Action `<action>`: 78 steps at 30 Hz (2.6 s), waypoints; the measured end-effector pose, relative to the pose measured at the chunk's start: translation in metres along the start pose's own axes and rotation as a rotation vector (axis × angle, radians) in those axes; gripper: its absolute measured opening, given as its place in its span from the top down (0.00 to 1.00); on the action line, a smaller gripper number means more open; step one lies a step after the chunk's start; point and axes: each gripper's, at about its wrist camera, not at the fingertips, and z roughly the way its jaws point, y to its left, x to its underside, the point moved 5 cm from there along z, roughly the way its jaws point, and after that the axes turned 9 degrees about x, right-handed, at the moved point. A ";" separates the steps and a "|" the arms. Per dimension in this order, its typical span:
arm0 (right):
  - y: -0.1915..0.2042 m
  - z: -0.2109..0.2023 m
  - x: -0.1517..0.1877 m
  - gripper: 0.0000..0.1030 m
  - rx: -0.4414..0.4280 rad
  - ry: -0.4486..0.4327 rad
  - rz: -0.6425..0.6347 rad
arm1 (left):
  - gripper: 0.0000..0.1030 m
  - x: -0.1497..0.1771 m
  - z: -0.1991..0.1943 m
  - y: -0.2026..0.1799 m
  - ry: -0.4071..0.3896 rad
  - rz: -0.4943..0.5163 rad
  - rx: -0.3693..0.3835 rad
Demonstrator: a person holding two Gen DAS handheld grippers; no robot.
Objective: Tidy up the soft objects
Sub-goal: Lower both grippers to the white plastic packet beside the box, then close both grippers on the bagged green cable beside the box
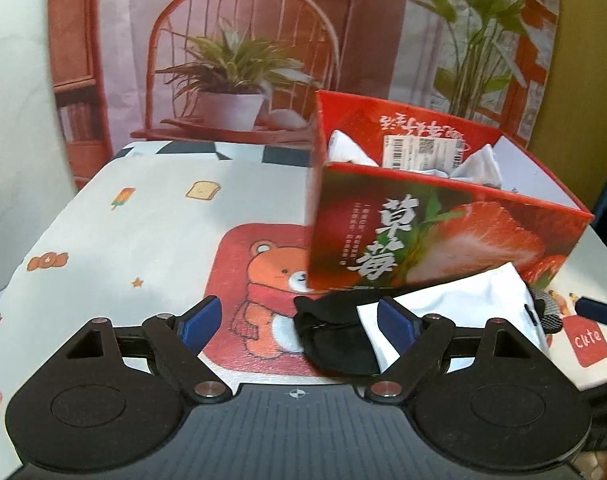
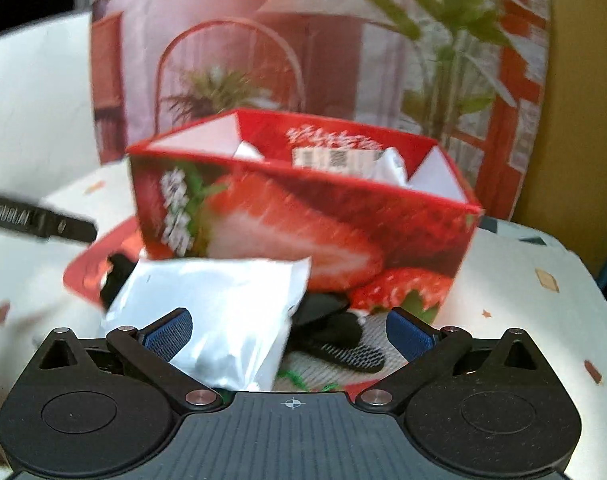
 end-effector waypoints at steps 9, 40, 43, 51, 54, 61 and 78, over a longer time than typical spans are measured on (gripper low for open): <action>0.028 0.001 0.006 0.01 -0.032 0.003 -0.126 | 0.16 -0.002 0.000 0.009 -0.010 -0.043 -0.026; 0.018 0.025 0.004 0.00 -0.027 0.086 -0.047 | 0.17 0.027 0.042 0.018 0.197 -0.054 0.055; 0.018 0.027 0.000 0.00 -0.024 0.077 -0.044 | 0.17 0.026 0.044 0.016 0.198 -0.055 0.075; 0.016 0.034 -0.020 0.01 -0.022 0.026 -0.040 | 0.17 0.016 0.037 0.028 0.137 -0.110 0.053; 0.012 0.035 -0.028 0.01 -0.020 0.002 -0.027 | 0.19 0.011 0.034 0.033 0.105 -0.128 0.047; -0.002 0.042 -0.038 0.18 -0.047 -0.017 0.014 | 0.27 0.004 0.033 0.033 0.064 -0.137 0.079; 0.001 0.053 -0.040 0.45 -0.119 -0.005 -0.016 | 0.41 -0.011 0.068 0.001 0.070 0.022 0.310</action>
